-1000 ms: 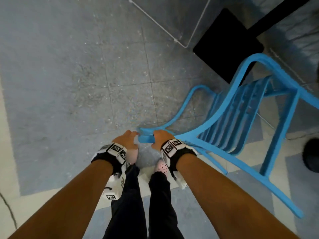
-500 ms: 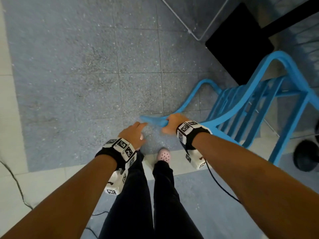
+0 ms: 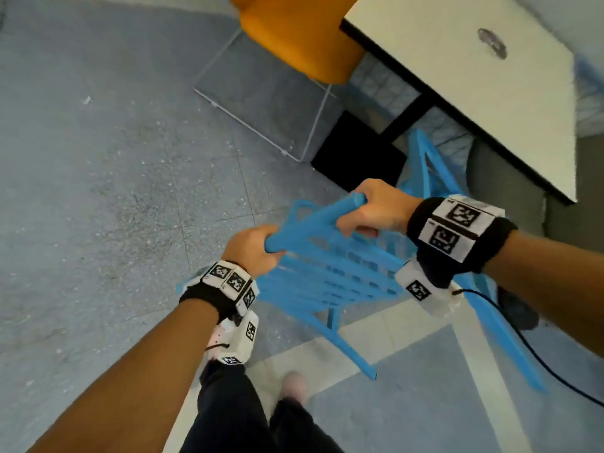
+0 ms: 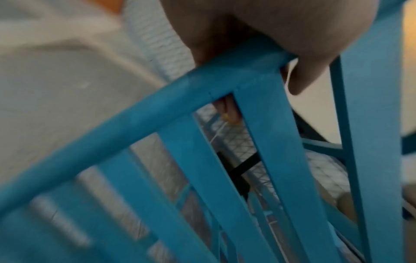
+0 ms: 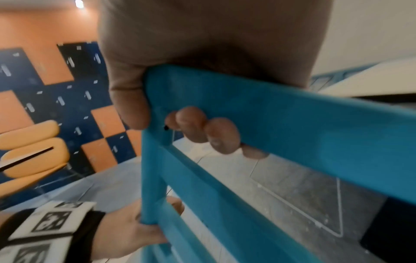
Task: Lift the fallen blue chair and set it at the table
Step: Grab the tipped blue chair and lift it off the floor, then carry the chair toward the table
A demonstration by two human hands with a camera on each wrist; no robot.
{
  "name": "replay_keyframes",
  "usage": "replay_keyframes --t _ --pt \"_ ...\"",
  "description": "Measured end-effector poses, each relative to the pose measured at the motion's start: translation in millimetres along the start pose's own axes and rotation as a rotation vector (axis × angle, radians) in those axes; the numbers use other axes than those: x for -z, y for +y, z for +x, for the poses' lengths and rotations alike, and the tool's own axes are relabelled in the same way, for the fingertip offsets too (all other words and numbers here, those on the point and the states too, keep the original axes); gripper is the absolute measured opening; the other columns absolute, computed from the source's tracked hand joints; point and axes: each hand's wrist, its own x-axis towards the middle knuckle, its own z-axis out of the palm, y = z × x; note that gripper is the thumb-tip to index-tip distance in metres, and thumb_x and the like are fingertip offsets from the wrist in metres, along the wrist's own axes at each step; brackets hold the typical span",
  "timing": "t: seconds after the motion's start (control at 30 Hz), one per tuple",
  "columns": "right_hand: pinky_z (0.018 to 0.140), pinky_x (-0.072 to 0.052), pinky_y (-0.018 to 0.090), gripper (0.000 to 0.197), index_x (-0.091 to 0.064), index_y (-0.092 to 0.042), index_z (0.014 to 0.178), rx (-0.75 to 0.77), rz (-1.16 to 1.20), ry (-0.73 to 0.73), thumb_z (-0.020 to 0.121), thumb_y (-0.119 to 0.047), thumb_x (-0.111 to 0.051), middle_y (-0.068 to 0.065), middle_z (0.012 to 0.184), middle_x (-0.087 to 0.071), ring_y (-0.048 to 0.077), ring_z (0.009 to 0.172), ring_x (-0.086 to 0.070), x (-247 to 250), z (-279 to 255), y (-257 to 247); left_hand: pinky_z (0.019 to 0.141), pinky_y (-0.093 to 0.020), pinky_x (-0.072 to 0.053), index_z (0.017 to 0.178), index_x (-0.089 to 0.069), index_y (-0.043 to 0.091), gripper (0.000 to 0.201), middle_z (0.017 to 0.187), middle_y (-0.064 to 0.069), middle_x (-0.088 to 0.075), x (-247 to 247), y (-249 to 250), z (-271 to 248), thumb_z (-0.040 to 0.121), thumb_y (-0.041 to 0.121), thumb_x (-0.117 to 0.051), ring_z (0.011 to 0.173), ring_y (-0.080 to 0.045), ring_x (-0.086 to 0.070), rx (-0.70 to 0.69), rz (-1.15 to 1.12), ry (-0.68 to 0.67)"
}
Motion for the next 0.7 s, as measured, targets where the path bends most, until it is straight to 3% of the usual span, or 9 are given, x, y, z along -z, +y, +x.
replay_keyframes --t 0.07,0.17,0.23,0.3,0.37,0.53,0.6,0.67,0.7 --pt "0.05 -0.037 0.03 0.024 -0.061 0.011 0.057 0.046 0.089 0.035 0.061 -0.01 -0.072 0.015 0.052 -0.051 0.025 0.046 -0.041 19.6 -32.1 8.1 0.069 -0.042 -0.051 0.088 -0.067 0.008 0.016 0.08 -0.018 -0.07 6.2 33.7 -13.8 0.079 0.02 -0.064 0.08 -0.036 -0.064 -0.129 0.059 0.038" --pt "0.042 -0.036 0.022 0.017 -0.06 -0.011 0.037 0.114 0.217 0.094 0.05 -0.012 -0.071 0.011 0.041 -0.049 0.021 0.036 -0.041 35.9 -86.0 32.5 0.058 -0.036 -0.047 0.075 -0.067 0.009 0.026 0.073 -0.019 -0.071 -1.0 73.8 -38.2 0.065 0.029 -0.054 0.069 -0.037 -0.064 -0.308 0.156 0.137" --pt "0.036 -0.036 0.016 0.02 -0.057 -0.016 0.034 0.159 0.268 0.121 0.049 -0.011 -0.07 -0.003 0.032 -0.048 0.011 0.03 -0.041 34.2 -122.1 54.9 0.049 -0.032 -0.045 0.062 -0.064 0.011 0.025 0.058 -0.016 -0.068 -12.8 92.7 -54.5 0.062 0.032 -0.05 0.055 -0.034 -0.063 -0.425 0.201 0.201" --pt "0.036 -0.037 0.016 0.019 -0.055 -0.007 0.039 0.192 0.315 0.123 0.048 -0.013 -0.071 -0.001 0.032 -0.048 0.01 0.031 -0.041 24.3 -155.8 81.0 0.04 -0.026 -0.045 0.055 -0.06 0.012 0.031 0.047 -0.01 -0.064 -28.6 108.7 -71.1 0.06 0.036 -0.042 0.042 -0.028 -0.059 -0.531 0.268 0.227" --pt "0.039 -0.036 0.016 0.039 -0.051 0.009 0.048 0.221 0.332 0.139 0.048 -0.025 -0.07 -0.002 0.035 -0.048 0.009 0.033 -0.041 13.9 -187.3 108.4 0.035 -0.02 -0.042 0.052 -0.058 0.013 0.029 0.042 -0.006 -0.061 -45.7 125.0 -86.1 0.057 0.036 -0.04 0.037 -0.025 -0.057 -0.588 0.363 0.215" --pt "0.043 -0.039 0.013 0.036 -0.055 0.014 0.055 0.209 0.336 0.217 0.053 -0.021 -0.066 -0.002 0.034 -0.051 0.007 0.035 -0.044 -15.0 -262.5 182.4 0.042 -0.032 -0.047 0.055 -0.054 0.013 0.008 0.05 -0.01 -0.063 -97.7 173.1 -125.3 0.054 0.02 -0.058 0.044 -0.032 -0.06 -0.691 0.449 0.186" --pt "0.044 -0.039 0.016 0.037 -0.057 0.007 0.051 0.177 0.328 0.278 0.048 -0.029 -0.063 -0.003 0.035 -0.052 0.011 0.039 -0.045 -31.1 -290.8 214.9 0.039 -0.025 -0.037 0.055 -0.053 0.014 0.008 0.05 -0.008 -0.062 -119.7 189.6 -140.5 0.054 0.019 -0.059 0.043 -0.03 -0.059 -0.749 0.487 0.159" --pt "0.046 -0.038 0.019 0.025 -0.057 -0.009 0.042 0.142 0.354 0.326 0.046 -0.033 -0.061 -0.003 0.037 -0.052 0.015 0.044 -0.045 -52.2 -319.5 246.0 0.04 -0.013 -0.017 0.055 -0.052 0.017 0.01 0.049 -0.005 -0.06 -144.9 202.0 -155.7 0.054 0.021 -0.06 0.041 -0.028 -0.057 -0.836 0.542 0.147" --pt "0.046 -0.037 0.018 0.02 -0.056 -0.013 0.041 0.124 0.375 0.347 0.044 -0.033 -0.059 -0.003 0.038 -0.051 0.014 0.044 -0.045 -63.5 -332.1 261.0 0.041 -0.013 -0.013 0.056 -0.051 0.017 0.011 0.051 -0.004 -0.06 -157.2 207.1 -163.4 0.055 0.022 -0.061 0.043 -0.028 -0.058 -0.881 0.557 0.142"
